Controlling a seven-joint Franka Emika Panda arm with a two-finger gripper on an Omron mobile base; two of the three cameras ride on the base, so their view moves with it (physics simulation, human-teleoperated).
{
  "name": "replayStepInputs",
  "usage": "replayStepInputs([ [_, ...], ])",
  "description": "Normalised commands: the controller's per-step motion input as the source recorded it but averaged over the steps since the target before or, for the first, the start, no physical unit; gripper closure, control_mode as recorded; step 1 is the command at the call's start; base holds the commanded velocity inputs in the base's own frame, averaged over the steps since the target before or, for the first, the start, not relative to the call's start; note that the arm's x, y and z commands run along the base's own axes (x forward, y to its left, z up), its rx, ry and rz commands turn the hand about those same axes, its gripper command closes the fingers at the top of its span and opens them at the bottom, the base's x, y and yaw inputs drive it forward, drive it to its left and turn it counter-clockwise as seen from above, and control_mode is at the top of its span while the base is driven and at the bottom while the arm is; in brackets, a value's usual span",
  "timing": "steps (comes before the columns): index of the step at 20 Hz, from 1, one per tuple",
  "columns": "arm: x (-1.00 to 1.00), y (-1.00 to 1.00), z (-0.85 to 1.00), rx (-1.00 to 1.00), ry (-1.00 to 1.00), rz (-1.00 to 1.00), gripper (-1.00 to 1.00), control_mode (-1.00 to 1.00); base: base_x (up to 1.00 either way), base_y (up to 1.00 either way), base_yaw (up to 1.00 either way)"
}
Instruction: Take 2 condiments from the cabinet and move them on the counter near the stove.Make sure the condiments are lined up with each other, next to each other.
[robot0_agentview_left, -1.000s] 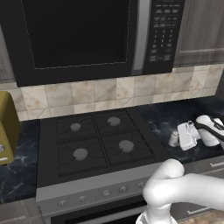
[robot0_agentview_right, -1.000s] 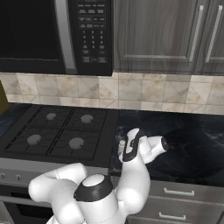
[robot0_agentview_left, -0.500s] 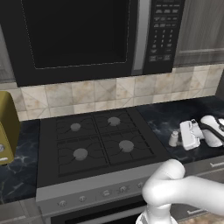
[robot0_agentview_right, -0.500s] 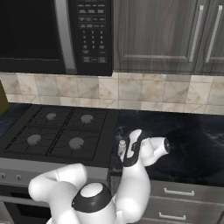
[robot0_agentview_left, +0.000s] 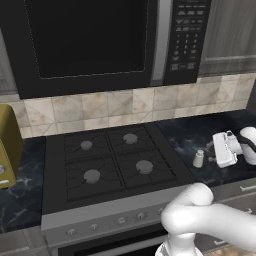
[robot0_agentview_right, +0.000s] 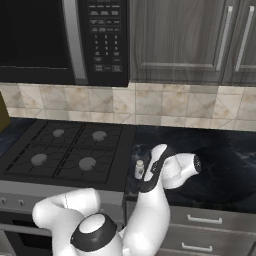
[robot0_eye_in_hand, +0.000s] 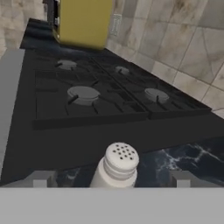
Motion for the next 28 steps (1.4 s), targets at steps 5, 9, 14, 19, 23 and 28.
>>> replayStepInputs([
  [5, -0.60, 0.00, 0.57, 0.00, 0.00, -0.08, -1.00, -1.00, 0.00, 0.00, 0.00],
  [9, -0.61, 0.00, 0.66, 0.00, 0.00, -0.13, -1.00, -1.00, 0.00, 0.00, 0.00],
  [14, -0.63, 0.00, 0.88, 0.00, 0.00, -0.15, -1.00, -1.00, 0.00, 0.00, 0.00],
  [19, -0.62, 0.00, 0.99, 0.00, 0.00, -0.15, -1.00, -1.00, 0.00, 0.00, 0.00],
  [23, -0.68, 0.21, 0.93, -0.02, 0.09, -0.11, -1.00, -1.00, 0.00, 0.00, 0.00],
  [28, -0.70, 0.47, 0.72, -0.07, 0.13, -0.11, -1.00, -1.00, 0.00, 0.00, 0.00],
])
